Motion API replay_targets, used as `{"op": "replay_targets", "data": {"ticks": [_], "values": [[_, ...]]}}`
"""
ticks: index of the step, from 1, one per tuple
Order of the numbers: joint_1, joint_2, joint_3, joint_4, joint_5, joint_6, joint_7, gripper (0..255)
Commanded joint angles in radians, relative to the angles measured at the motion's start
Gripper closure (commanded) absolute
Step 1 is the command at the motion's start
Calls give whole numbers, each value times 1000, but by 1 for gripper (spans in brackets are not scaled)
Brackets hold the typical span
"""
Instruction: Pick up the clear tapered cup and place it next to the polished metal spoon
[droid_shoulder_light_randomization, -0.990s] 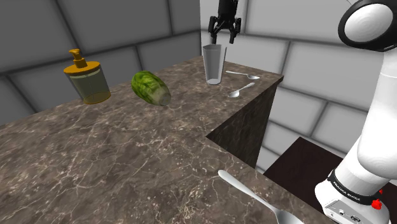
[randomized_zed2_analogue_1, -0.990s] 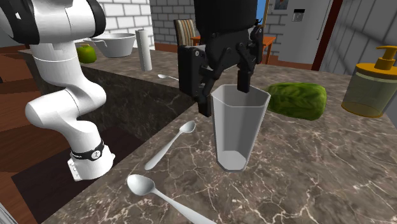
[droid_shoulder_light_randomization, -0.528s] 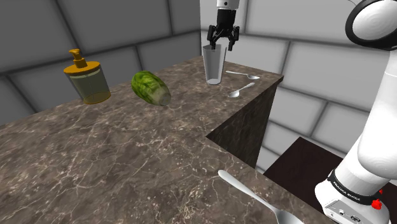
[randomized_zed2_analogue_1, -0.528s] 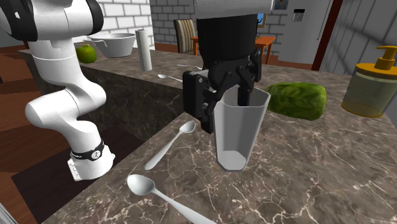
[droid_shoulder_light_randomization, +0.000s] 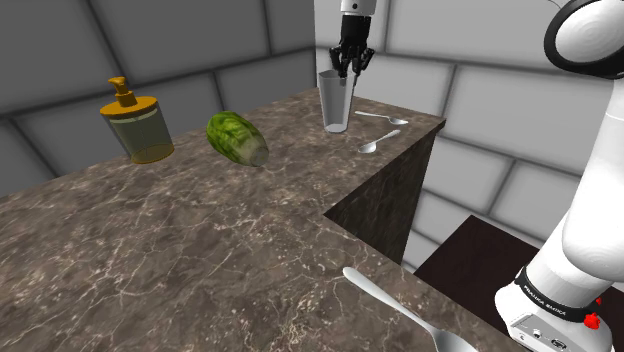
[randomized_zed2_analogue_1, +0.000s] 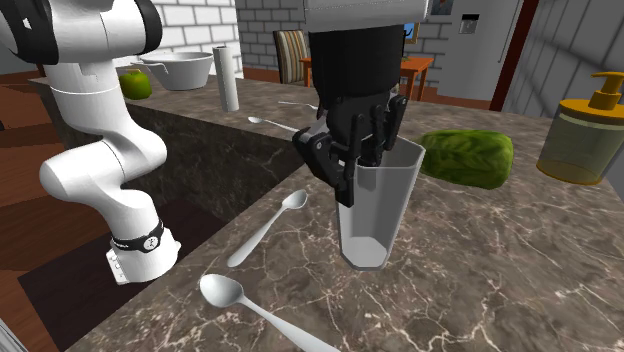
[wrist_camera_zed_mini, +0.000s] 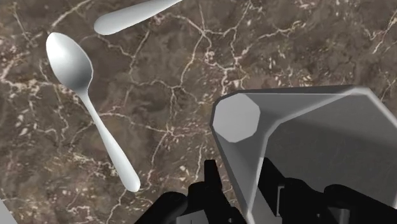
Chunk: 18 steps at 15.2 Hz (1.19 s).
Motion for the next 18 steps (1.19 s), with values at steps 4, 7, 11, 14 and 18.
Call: {"op": "replay_targets", "data": {"ticks": [4, 7, 11, 14, 18], "values": [[0, 0, 0, 0, 0, 0, 0, 255], [0, 0, 0, 0, 0, 0, 0, 255], [-1, 21, 0, 71, 0, -50, 5, 255], [-2, 47, 0, 151, 1, -104, 11, 255], [-4, 94, 1, 279, 3, -184, 20, 255]]}}
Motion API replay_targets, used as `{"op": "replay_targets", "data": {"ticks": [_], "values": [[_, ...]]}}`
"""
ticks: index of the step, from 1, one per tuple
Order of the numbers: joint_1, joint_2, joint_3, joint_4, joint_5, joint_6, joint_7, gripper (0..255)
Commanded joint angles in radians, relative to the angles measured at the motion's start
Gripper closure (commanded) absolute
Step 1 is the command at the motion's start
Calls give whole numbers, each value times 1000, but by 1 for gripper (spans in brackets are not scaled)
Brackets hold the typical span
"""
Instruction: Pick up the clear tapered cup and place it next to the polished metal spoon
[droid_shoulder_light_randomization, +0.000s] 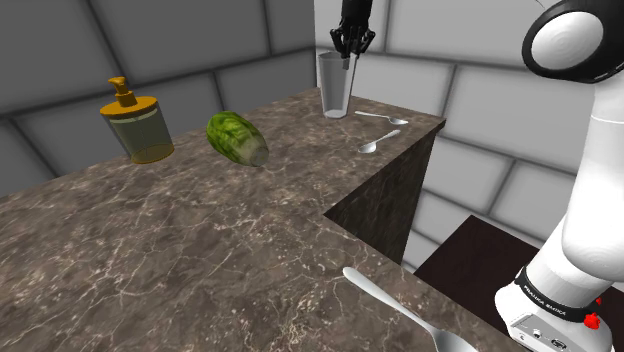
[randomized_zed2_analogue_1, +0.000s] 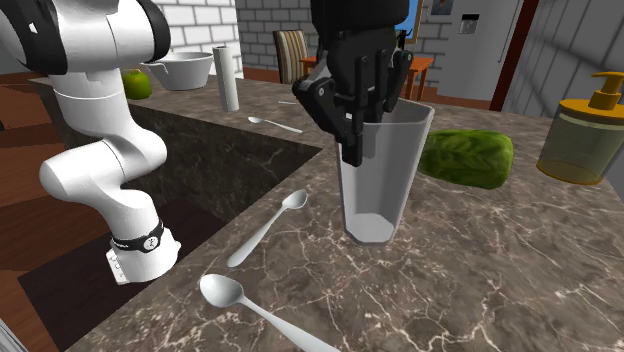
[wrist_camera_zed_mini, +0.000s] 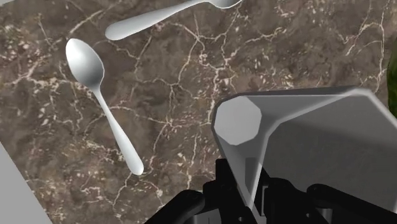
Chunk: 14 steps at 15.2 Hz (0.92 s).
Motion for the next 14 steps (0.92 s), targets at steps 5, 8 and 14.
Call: {"op": "replay_targets", "data": {"ticks": [5, 8, 14], "values": [[-3, 116, 3, 273, 4, -156, 19, 255], [9, 72, 6, 222, 3, -147, 33, 255], [77, -206, 39, -181, -7, -11, 117, 255]]}}
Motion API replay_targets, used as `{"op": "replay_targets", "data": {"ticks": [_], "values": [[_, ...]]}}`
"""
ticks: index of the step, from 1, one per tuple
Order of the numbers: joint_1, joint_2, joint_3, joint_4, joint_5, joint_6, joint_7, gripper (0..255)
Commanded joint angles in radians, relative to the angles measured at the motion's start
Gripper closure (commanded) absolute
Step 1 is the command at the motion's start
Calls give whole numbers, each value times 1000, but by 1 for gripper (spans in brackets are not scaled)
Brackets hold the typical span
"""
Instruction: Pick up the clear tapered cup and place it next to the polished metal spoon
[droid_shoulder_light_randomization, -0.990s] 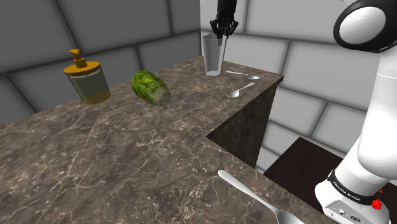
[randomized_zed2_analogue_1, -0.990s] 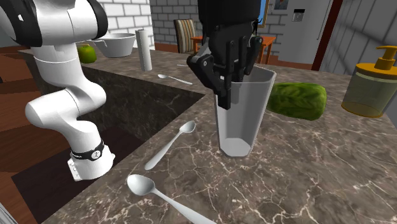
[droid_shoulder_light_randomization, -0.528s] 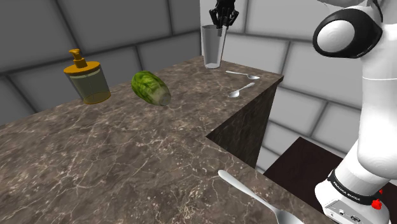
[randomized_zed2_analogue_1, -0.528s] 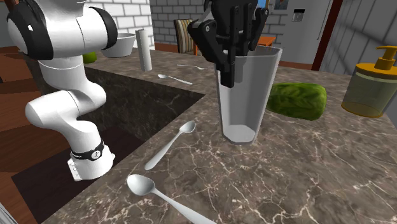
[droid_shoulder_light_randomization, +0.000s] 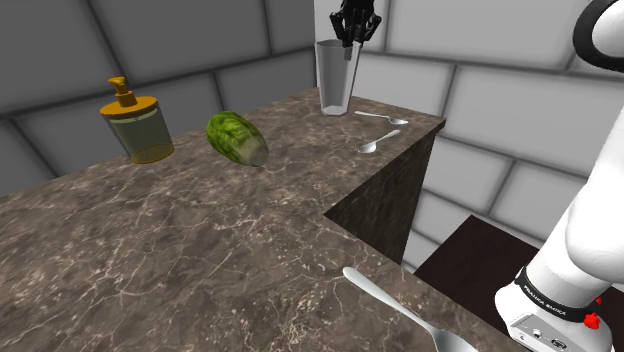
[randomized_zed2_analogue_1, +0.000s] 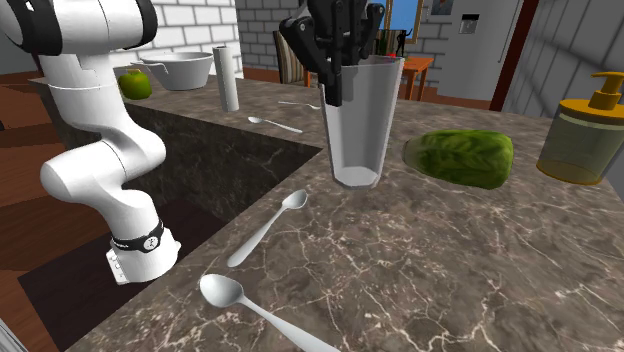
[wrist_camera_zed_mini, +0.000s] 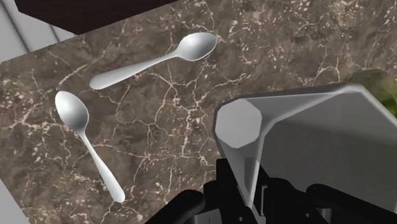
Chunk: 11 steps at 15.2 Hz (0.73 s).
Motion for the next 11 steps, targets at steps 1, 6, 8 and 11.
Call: {"op": "replay_targets", "data": {"ticks": [1, 6, 8, 11], "values": [[21, -84, 15, -115, -1, 35, 32, 255], [66, -230, 60, -292, 5, 78, 120, 255], [82, -279, 81, -348, 11, 89, 157, 255], [107, -345, 115, -418, 22, 100, 214, 255]]}}
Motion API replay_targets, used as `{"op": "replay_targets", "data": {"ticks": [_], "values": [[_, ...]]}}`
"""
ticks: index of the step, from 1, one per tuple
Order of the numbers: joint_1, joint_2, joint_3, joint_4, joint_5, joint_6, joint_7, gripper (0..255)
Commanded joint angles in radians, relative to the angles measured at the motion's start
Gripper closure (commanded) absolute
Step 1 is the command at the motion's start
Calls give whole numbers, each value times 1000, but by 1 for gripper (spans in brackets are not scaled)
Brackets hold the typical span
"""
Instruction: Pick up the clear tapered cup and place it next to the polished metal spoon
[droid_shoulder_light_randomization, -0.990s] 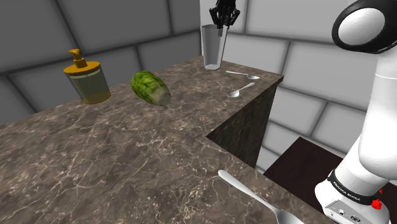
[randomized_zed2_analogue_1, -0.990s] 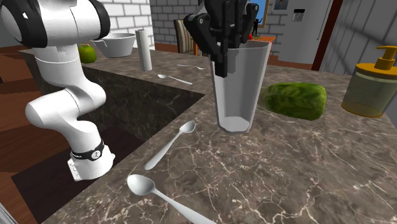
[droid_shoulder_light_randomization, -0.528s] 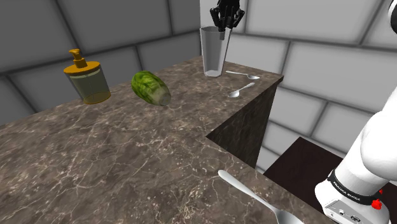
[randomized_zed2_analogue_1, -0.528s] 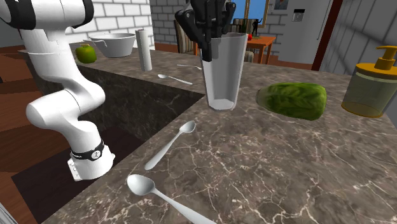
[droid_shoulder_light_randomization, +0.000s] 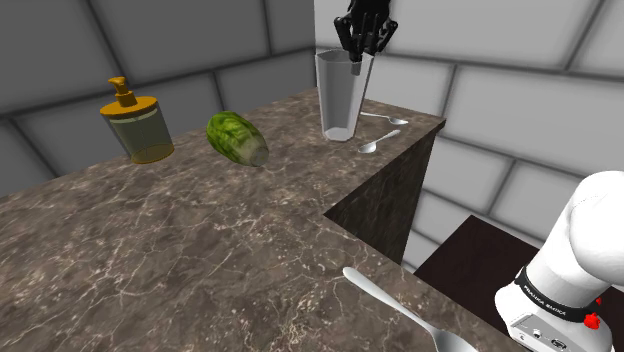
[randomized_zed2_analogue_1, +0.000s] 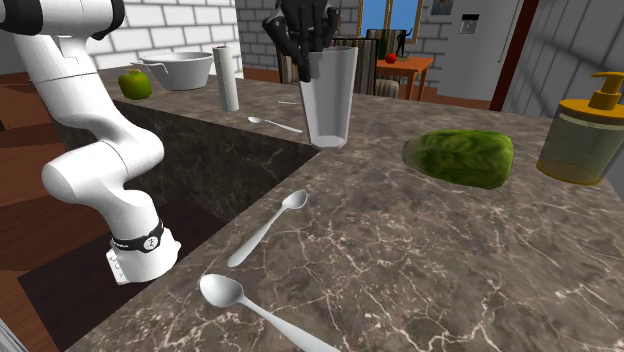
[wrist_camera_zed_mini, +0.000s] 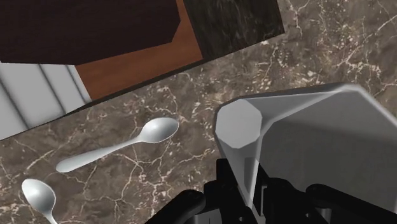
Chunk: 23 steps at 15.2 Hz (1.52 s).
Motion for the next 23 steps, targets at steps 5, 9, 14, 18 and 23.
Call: {"op": "replay_targets", "data": {"ticks": [5, 9, 14, 18, 23], "values": [[50, -111, 79, -110, 29, 17, 128, 255], [80, -167, 135, -155, 53, 21, 212, 255], [117, -215, 212, -185, 85, 23, 324, 255], [143, -236, 280, -189, 110, 25, 418, 255], [171, -236, 375, -167, 134, 30, 543, 255]]}}
